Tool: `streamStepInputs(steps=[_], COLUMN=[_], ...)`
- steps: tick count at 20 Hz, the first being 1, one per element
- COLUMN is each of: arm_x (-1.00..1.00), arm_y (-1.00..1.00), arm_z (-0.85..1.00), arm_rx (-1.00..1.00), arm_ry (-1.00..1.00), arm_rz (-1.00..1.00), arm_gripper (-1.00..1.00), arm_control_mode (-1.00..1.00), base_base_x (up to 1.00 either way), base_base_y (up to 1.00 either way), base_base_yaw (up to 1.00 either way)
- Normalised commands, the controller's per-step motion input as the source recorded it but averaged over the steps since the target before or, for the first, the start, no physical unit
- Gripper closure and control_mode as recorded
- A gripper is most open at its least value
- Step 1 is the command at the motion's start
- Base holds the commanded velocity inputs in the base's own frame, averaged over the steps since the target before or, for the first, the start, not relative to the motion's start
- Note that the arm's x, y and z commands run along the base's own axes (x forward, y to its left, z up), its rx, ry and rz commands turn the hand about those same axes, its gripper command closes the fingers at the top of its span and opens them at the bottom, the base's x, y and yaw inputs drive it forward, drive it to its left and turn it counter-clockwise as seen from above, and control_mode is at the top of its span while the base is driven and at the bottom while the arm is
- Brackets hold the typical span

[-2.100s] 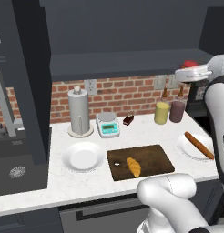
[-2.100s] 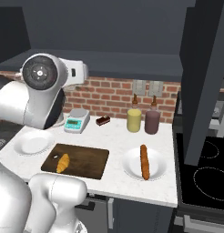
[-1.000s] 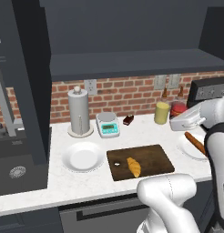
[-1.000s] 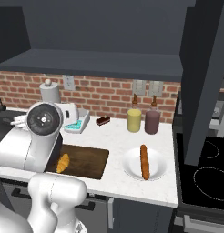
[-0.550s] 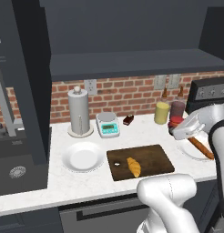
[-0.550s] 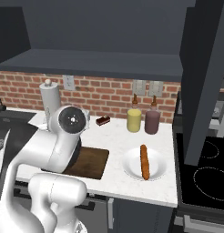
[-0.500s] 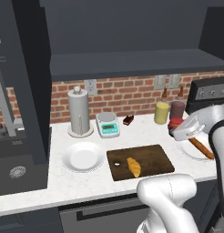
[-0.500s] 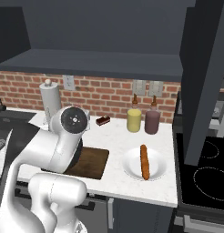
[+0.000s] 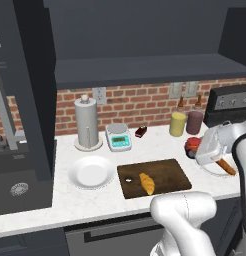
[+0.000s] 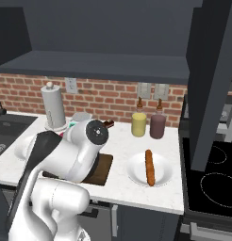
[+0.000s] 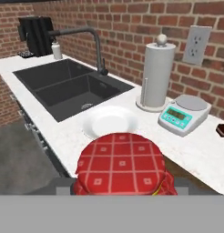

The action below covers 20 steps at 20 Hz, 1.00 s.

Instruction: From the different types of pastries on the counter, select a croissant and place it on the cutting board. Then retrieve a jar of jam from the cabinet and place it alongside the croissant on the cutting board.

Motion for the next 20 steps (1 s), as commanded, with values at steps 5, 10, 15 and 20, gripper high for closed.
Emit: streamStepInputs(steps=[5, 10, 15, 20], arm_x=[0.03, 0.06, 0.16, 0.23], arm_y=[0.33, 0.24, 0.0, 0.0], arm_z=[-0.48, -0.59, -0.67, -0.59], arm_rx=[-0.01, -0.03, 0.0, 0.0], arm_ry=[0.02, -0.02, -0.12, -0.15], arm_rz=[0.09, 0.01, 0.03, 0.04], arm_gripper=[1.0, 1.0, 1.0, 1.0], arm_control_mode=[-1.0, -1.0, -1.0, -1.0], base_base_x=[0.0, 0.0, 0.0, 0.0], base_base_y=[0.0, 0.0, 0.0, 0.0], base_base_yaw=[0.0, 0.0, 0.0, 0.0])
